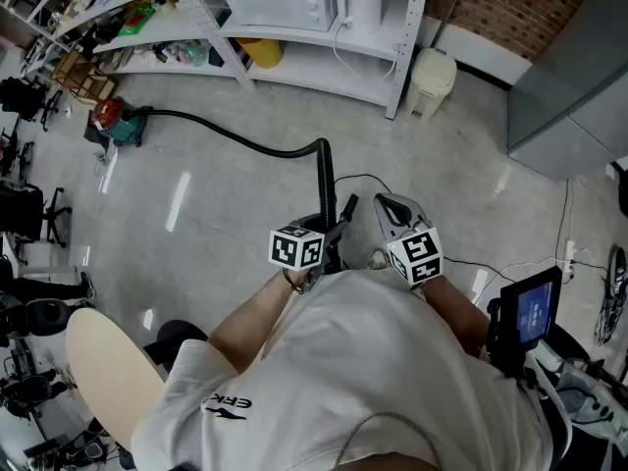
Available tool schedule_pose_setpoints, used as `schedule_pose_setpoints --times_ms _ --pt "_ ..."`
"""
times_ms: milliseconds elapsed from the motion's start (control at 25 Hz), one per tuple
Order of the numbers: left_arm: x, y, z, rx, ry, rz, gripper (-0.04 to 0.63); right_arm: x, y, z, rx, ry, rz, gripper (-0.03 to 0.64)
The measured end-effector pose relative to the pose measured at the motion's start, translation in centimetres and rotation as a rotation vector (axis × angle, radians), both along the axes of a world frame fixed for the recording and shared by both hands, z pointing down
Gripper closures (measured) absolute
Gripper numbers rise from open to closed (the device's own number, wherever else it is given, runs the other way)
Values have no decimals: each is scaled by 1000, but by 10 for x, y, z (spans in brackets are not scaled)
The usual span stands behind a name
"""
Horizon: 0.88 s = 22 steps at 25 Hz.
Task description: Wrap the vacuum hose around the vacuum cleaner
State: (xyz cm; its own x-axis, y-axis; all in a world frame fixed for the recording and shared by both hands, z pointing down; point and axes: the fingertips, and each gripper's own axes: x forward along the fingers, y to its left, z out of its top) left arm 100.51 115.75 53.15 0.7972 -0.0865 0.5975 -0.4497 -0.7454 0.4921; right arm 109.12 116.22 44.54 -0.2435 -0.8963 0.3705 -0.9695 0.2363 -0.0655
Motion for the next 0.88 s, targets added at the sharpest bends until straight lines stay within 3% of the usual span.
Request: schedule_pose_setpoints --times_ms 600,880 --pt "6 0 3 3 -4 -20 420 6 6 11 -10 -42 -21 614" --pt "12 -14 -5 37 -36 -13 422 3 -9 16 -13 43 -181 612"
